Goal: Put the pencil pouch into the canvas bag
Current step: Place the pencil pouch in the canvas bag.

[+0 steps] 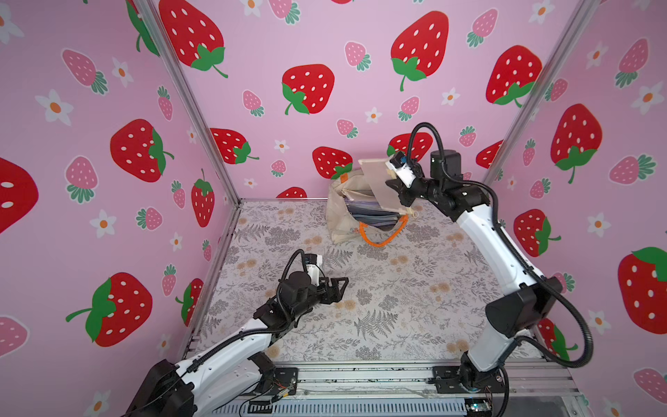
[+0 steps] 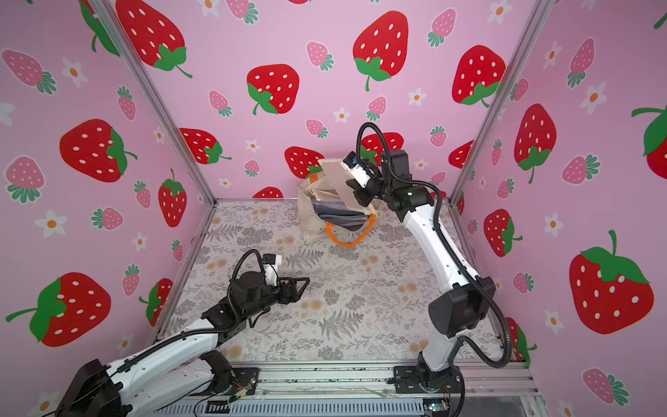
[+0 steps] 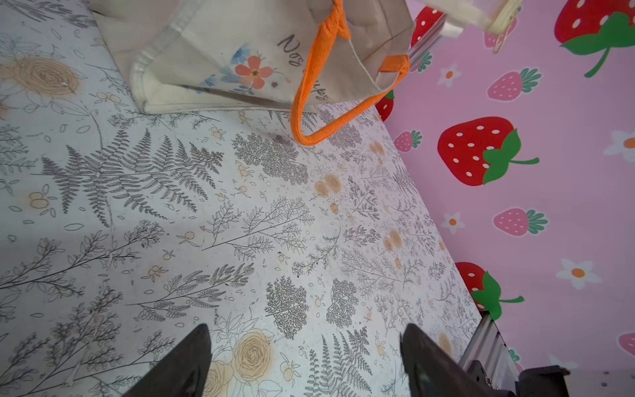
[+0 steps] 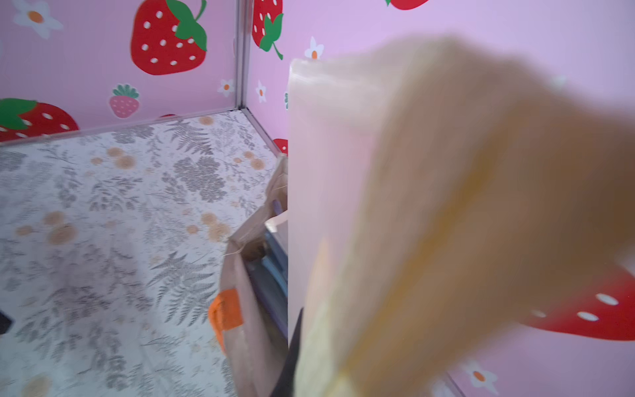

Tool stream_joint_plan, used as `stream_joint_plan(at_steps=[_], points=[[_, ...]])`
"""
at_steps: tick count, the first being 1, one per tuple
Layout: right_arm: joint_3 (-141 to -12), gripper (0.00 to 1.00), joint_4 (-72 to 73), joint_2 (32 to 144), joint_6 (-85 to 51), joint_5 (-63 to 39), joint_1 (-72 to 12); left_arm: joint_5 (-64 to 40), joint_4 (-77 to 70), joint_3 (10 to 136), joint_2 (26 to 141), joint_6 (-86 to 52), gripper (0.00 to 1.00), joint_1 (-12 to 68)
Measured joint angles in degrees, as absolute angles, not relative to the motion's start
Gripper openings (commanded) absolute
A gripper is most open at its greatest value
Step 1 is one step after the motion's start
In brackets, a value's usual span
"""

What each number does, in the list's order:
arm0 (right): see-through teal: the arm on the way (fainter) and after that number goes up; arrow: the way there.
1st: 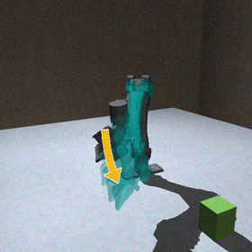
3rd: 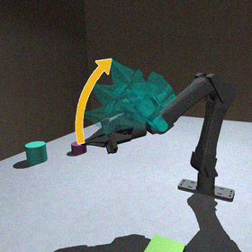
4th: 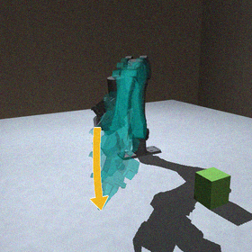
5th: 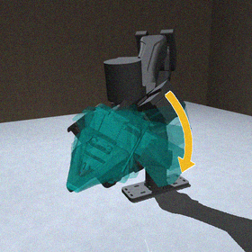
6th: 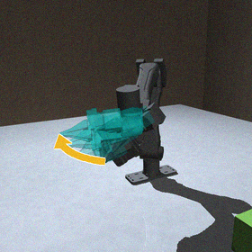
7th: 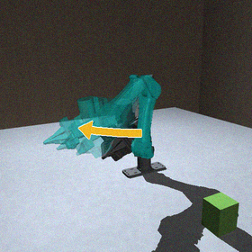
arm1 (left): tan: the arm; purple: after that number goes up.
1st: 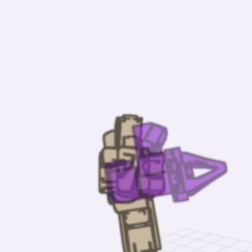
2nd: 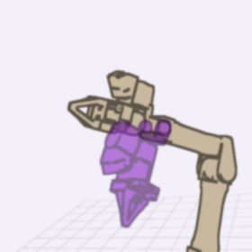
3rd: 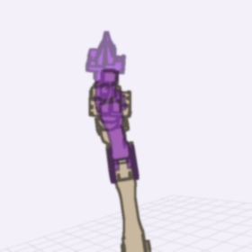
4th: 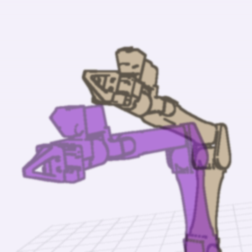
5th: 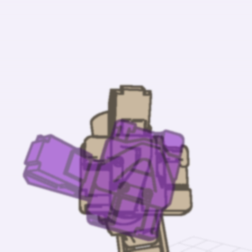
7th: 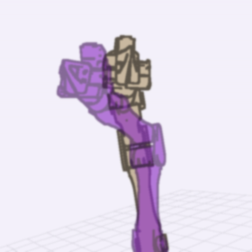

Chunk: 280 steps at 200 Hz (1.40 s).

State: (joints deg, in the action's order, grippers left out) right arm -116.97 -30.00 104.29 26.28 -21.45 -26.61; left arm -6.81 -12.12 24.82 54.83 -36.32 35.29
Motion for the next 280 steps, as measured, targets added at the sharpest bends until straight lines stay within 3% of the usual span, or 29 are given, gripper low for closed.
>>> stream_joint_plan(at_steps=[41, 88, 181, 204, 219, 254, 280], points=[[-134.89, 0.00, -33.39, 119.59, 36.99, -15.51, -27.09, -9.72, -12.29, 24.80, 55.42, -36.51, 0.88, 31.68], [-145.25, 0.00, -34.44, 132.29, 46.65, -8.95, -28.14, -12.49, -13.69, 24.80, 58.61, -36.80, 0.88, 28.77], [-138.34, 0.00, -35.53, 135.00, 51.57, -8.60, -28.45, -15.25, -17.61, 24.80, 62.57, -37.39, 0.88, 27.35], [-138.17, 0.27, -35.53, 135.28, 51.11, -8.86, -28.45, -15.44, -17.85, 24.80, 62.48, -37.52, 0.88, 27.31], [-137.80, 0.40, -35.09, 135.09, 50.68, -9.52, -28.47, -15.49, -17.82, 24.80, 62.17, -37.58, 0.88, 27.27], [-127.85, 0.56, -32.12, 130.17, 47.59, -11.94, -28.67, -15.46, -17.85, 24.80, 60.71, -37.76, 0.88, 27.24], [-121.69, 0.59, -30.96, 124.97, 44.47, -14.41, -28.67, -15.46, -17.82, 24.73, 59.88, -37.80, 0.88, 27.24]])
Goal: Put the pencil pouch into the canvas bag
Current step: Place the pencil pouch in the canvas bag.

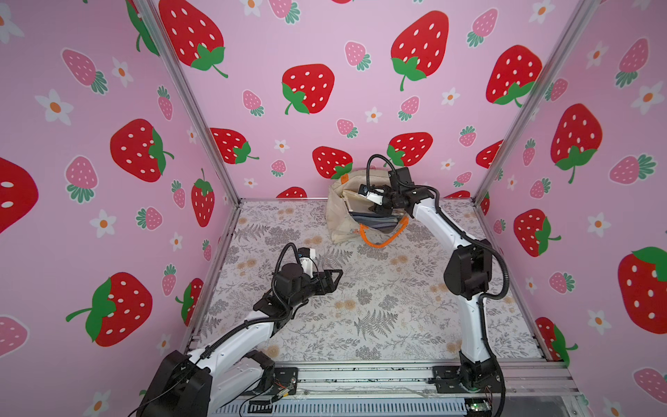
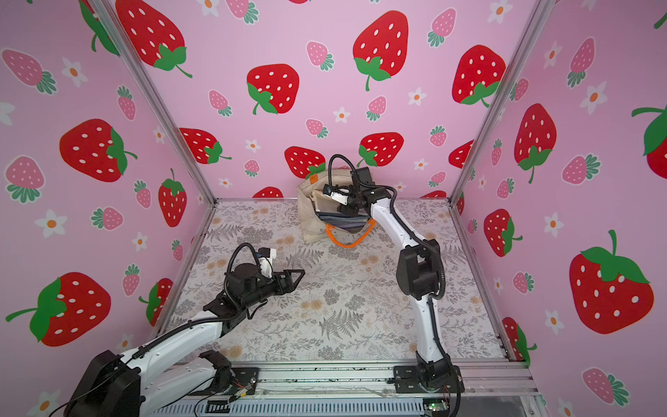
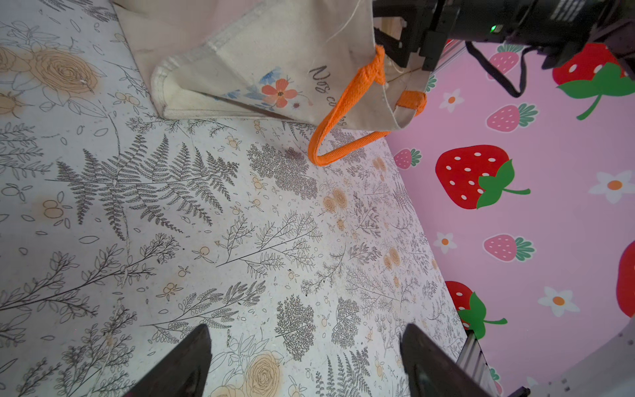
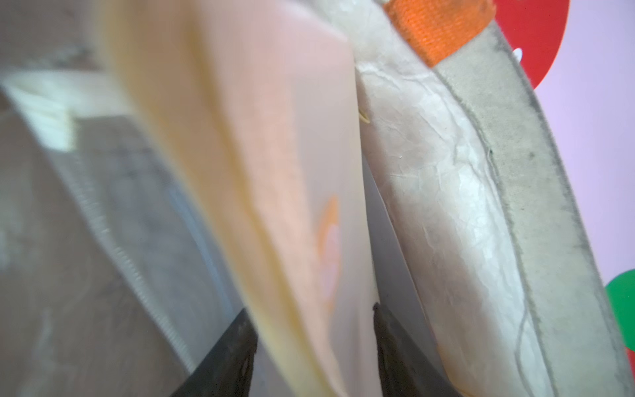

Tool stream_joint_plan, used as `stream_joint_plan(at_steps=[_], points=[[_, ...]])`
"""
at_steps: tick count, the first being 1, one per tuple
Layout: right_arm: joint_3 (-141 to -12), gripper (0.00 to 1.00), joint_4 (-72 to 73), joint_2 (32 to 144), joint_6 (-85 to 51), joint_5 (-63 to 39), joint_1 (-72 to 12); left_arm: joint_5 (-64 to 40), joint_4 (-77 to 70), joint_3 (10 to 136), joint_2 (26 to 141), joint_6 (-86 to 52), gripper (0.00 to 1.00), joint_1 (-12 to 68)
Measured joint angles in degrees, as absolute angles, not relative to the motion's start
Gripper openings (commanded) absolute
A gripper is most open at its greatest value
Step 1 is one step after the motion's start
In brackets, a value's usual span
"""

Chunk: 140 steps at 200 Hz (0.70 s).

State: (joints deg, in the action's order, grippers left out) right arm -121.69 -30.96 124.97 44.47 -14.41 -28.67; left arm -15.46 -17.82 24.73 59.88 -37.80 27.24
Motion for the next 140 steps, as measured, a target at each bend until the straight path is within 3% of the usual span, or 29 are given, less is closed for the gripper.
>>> stream_joint_plan(at_steps=[61, 103, 109, 140], points=[[-123.74, 0.56, -26.96, 120.60, 32.73, -20.62, -28.71, -15.46, -17.39, 23.16, 57.56, -37.80, 0.88, 27.20], [-136.81, 0.52, -26.15, 129.45, 22.90, -22.17, -28.71, -15.44, -16.40, 23.16, 56.97, -37.78, 0.88, 27.20], [-138.61, 0.49, -26.24, 131.22, 21.91, -22.22, -28.71, -15.44, -16.38, 23.16, 56.93, -37.78, 0.88, 27.20], [-140.00, 0.46, -27.68, 136.84, 19.29, -22.31, -28.71, -15.44, -15.79, 23.16, 56.66, -37.76, 0.88, 27.07]])
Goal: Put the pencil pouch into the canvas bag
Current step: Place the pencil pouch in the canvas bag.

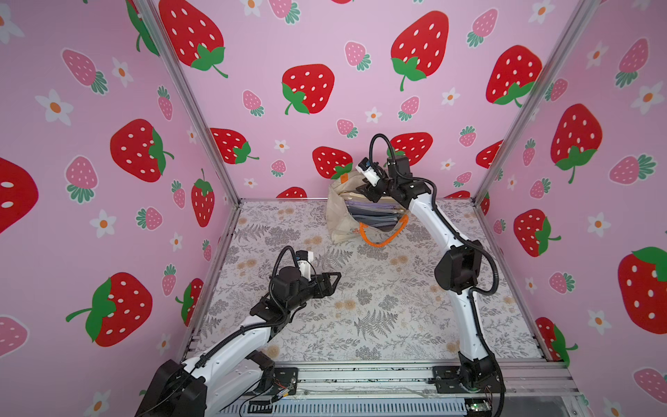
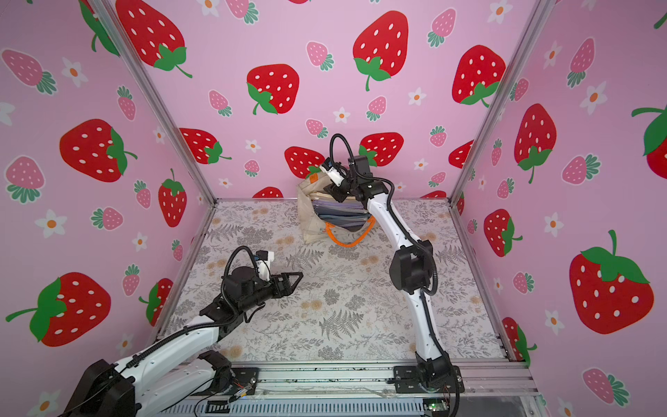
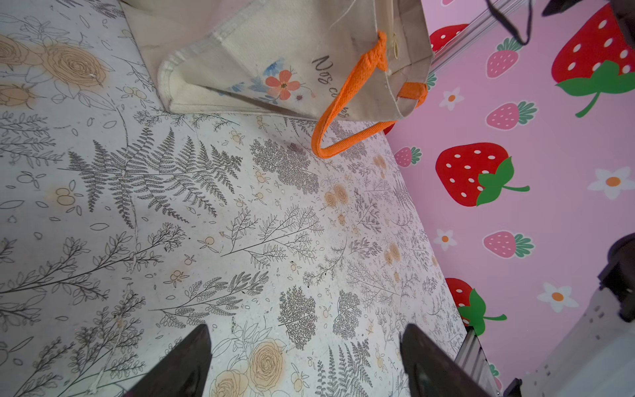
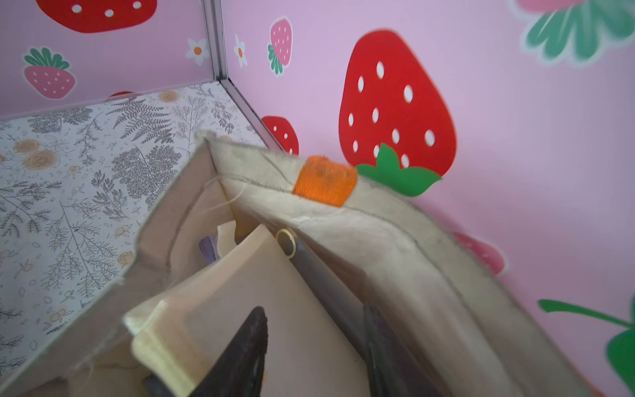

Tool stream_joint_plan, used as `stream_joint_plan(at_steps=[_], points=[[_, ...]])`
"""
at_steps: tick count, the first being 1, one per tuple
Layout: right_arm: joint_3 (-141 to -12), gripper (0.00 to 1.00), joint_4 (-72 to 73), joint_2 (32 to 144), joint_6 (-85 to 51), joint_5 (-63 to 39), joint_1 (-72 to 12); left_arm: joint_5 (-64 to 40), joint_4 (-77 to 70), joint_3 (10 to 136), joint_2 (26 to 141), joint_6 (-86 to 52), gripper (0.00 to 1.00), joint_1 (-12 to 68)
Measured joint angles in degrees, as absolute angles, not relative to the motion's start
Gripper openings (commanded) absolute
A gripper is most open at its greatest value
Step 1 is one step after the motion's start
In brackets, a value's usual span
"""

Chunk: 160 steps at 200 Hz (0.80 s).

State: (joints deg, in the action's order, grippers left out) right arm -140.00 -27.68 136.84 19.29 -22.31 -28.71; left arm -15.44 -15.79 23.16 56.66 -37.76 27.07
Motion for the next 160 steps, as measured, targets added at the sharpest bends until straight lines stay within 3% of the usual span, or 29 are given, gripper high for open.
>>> stream_joint_plan(at_steps=[56, 90, 100, 133, 160], points=[[-135.22, 0.51, -28.77, 136.66, 18.20, -20.80, -28.71, -15.16, -14.70, 23.18, 56.14, -37.47, 0.89, 26.83], [-132.94, 0.83, -28.53, 130.65, 18.04, -18.20, -28.75, -11.60, -4.91, 27.31, 55.44, -35.20, 0.98, 26.70], [-130.08, 1.00, -27.83, 126.87, 18.35, -17.28, -28.77, -9.54, -0.67, 29.91, 55.46, -34.11, 0.99, 26.63], [-115.42, 0.99, -23.05, 109.86, 17.63, -13.13, -29.04, -1.17, 12.97, 38.89, 55.00, -31.20, 0.99, 26.44], [-90.35, 0.99, -14.48, 88.27, 14.44, -7.44, -29.15, 7.75, 23.29, 42.81, 51.57, -31.46, 0.99, 26.39]])
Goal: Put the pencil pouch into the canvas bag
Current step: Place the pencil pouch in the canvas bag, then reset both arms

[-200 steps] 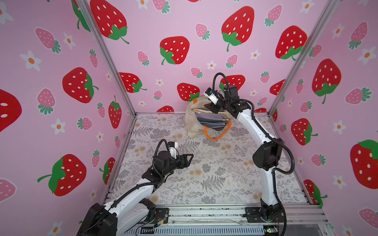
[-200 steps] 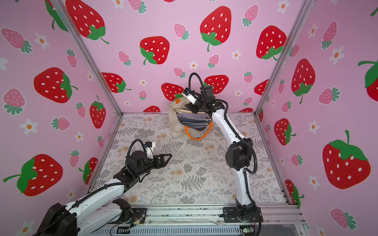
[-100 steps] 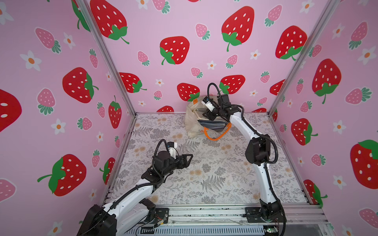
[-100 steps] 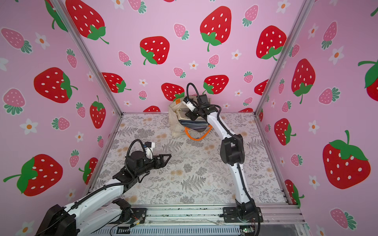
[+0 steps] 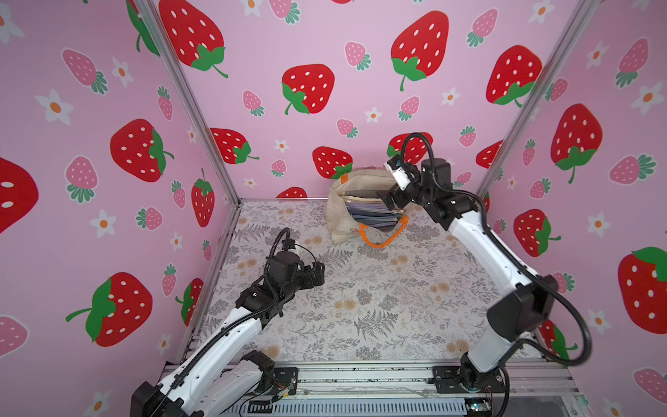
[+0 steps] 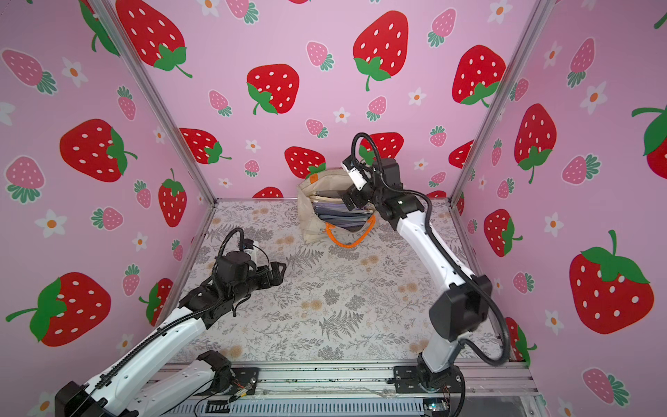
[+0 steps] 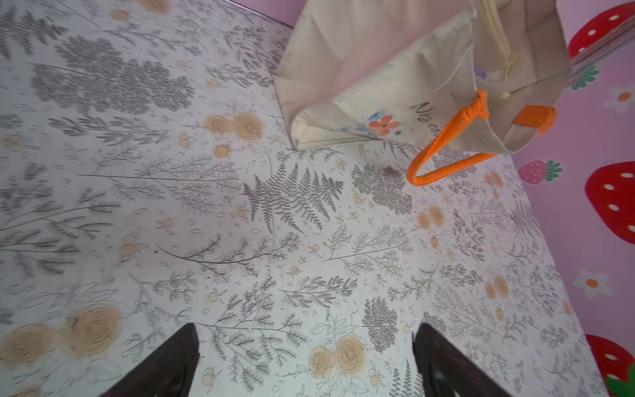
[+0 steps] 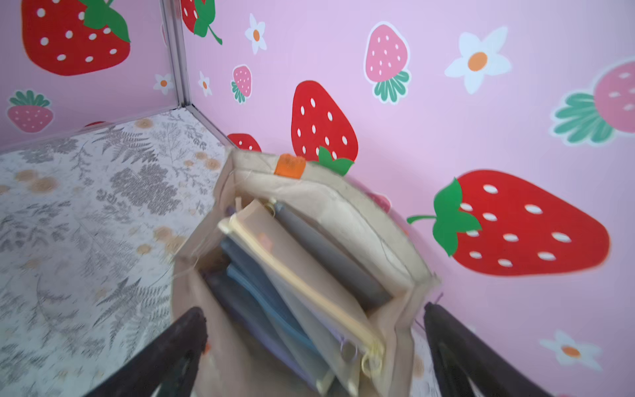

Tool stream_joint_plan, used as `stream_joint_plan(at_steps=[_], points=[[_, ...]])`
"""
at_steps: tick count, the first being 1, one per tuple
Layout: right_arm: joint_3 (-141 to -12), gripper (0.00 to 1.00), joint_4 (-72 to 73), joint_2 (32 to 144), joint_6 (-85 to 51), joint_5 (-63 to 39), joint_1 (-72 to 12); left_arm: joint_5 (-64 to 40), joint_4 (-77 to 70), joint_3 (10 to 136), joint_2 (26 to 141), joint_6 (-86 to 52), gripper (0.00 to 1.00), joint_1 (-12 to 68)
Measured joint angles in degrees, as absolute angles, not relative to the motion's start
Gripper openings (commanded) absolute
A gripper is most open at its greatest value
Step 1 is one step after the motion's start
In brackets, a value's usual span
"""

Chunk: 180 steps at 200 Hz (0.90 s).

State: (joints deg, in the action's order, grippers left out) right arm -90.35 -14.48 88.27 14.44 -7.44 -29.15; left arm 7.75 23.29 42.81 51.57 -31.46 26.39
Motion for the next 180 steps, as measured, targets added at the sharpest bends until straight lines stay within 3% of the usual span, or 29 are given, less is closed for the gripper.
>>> stream_joint_plan(at_steps=[43, 88, 129, 180], points=[[-50.50, 0.99, -10.90, 53.32, 5.78, 2.55, -26.96, 21.52, 32.40, 43.38, 40.10, -29.52, 0.99, 26.24], [-27.18, 0.99, -14.22, 30.72, -0.95, 13.43, -18.48, 35.77, 29.32, 34.41, 27.27, -22.04, 0.99, 26.02], [-18.24, 0.99, -4.91, 31.18, -3.53, 19.38, -13.74, 40.10, 23.14, 26.55, 27.59, -16.03, 0.99, 21.87], [-9.34, 0.99, 14.68, 48.36, -2.61, 19.84, -10.37, 32.21, 9.39, 22.04, 38.15, -16.56, 0.99, 6.17]])
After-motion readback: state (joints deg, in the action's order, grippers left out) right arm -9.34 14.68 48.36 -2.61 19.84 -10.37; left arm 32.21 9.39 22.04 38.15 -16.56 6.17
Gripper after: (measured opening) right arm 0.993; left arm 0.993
